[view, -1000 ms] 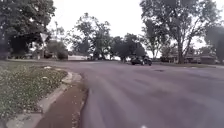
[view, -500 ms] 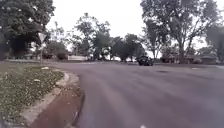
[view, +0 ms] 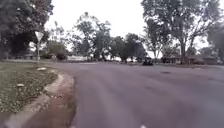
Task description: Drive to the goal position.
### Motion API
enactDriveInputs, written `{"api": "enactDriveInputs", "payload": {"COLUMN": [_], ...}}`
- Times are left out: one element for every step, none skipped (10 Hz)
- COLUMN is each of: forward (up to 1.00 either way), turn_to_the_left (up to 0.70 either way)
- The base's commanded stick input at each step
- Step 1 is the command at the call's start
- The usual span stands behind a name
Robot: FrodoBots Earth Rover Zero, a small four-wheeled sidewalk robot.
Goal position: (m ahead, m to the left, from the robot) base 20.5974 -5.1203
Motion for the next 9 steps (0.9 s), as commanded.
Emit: {"api": "enactDriveInputs", "payload": {"forward": [1.0,1.0,1.0,1.0,1.0,1.0,1.0,1.0,1.0], "turn_to_the_left": [0.0,0.0,0.0,0.18,0.35,0.4,0.4,0.07,0.02]}}
